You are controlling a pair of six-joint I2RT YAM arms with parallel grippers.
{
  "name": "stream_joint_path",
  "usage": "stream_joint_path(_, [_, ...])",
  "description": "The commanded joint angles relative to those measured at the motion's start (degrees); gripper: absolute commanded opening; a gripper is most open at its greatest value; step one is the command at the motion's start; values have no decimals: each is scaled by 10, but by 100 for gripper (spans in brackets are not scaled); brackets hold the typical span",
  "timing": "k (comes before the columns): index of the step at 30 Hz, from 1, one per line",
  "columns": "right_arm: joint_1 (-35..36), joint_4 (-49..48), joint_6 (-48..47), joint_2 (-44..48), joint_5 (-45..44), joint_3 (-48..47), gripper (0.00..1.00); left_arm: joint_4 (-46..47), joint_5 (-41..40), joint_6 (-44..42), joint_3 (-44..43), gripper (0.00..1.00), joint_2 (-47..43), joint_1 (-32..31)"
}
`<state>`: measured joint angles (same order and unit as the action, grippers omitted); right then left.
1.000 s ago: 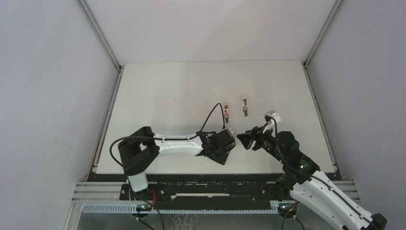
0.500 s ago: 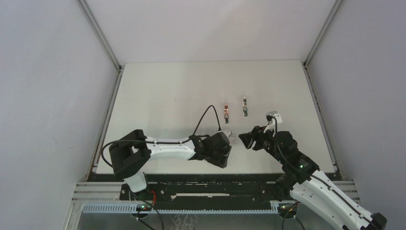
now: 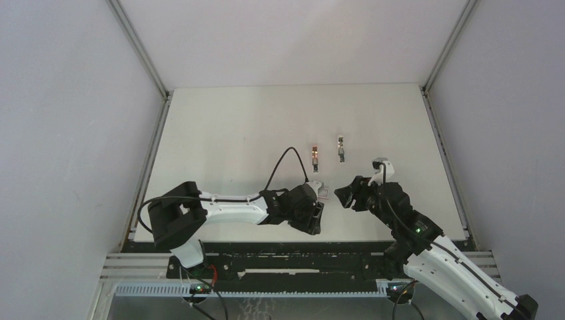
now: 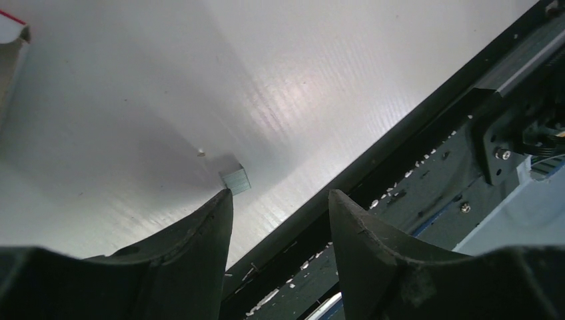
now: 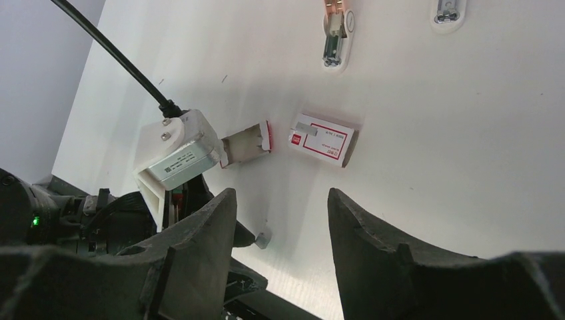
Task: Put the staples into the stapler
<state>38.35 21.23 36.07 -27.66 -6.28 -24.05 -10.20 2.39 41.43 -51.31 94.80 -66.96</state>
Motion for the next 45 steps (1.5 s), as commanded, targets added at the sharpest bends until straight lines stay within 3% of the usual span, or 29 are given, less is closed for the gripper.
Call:
stream_joint_path(1, [2, -13, 16, 1, -12, -6, 52, 29, 28, 9, 13, 59, -9, -4])
stream_joint_path(25, [2, -21, 15, -19, -17, -6, 52, 13, -62, 1, 6, 59, -12, -14])
stream_joint_path(45, [1, -28, 14, -22, -16, -6, 52, 37, 1, 17, -1, 59, 28, -27])
